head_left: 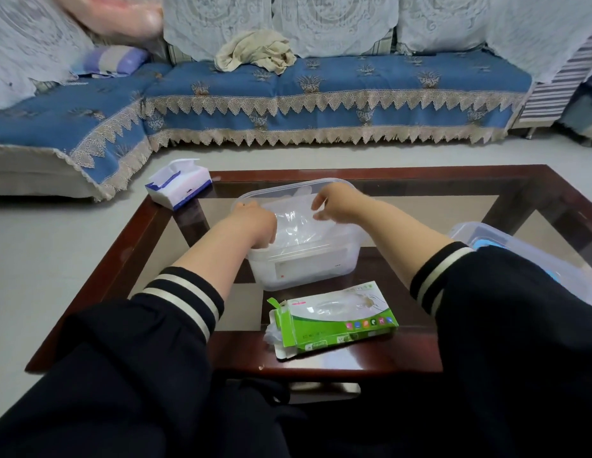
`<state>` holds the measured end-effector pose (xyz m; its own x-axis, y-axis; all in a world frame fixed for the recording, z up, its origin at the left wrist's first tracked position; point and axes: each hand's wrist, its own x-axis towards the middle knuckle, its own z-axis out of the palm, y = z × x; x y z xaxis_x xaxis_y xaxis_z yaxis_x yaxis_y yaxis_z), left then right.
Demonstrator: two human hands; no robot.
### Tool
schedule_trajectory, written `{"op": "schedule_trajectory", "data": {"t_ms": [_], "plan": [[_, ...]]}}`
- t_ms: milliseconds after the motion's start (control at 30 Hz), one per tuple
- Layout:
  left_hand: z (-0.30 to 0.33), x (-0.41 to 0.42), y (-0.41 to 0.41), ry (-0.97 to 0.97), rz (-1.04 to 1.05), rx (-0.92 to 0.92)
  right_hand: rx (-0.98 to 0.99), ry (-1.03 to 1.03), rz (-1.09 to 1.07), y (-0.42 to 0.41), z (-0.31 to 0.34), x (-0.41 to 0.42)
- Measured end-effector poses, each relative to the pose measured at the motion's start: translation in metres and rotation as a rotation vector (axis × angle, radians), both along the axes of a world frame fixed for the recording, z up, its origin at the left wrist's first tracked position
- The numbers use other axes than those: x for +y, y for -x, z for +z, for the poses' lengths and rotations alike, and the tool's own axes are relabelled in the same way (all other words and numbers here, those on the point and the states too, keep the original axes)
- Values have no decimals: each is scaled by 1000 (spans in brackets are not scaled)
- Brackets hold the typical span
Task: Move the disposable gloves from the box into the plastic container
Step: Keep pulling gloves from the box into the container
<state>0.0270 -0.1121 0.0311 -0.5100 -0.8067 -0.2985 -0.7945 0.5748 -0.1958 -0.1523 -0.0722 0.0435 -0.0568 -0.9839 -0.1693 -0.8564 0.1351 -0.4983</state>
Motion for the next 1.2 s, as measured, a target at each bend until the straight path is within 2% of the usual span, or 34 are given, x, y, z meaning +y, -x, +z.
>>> {"op": "schedule_trajectory", "data": {"t_ms": [167, 300, 467, 601, 667, 734, 801, 868, 934, 1001, 1068, 1135, 1201], "plan": [[5, 1, -5, 2, -5, 106, -282, 179, -149, 8, 26, 26], [13, 13, -7, 4, -10, 177, -462, 158, -268, 11, 19, 43], [18, 16, -7, 63, 47, 248, -441, 109, -310, 16, 12, 47], [22, 17, -10, 280, 50, 121, -245, 365, -344, 26, 15, 56], [20, 22, -12, 319, 77, 91, -273, 489, -300, 22, 17, 74], [18, 31, -14, 403, 79, 184, -360, 428, -169, 14, 15, 94], [16, 53, -12, 494, 47, 497, -323, 188, 13, 3, 1, 110], [12, 84, -4, 401, 34, 823, -152, 8, 155, -6, -28, 117], [-1, 111, 2, 191, 61, 944, -24, -44, 228, -15, -57, 121], [-22, 126, 0, -59, 116, 844, 35, -28, 222, -23, -78, 124], [-44, 133, -6, -292, 157, 596, 9, 17, 145, -27, -90, 125], [-60, 136, -9, -367, 154, 446, -49, 47, 93, -27, -95, 125], [-69, 139, -7, -365, 171, 474, -77, 70, 78, -28, -98, 124]]}}
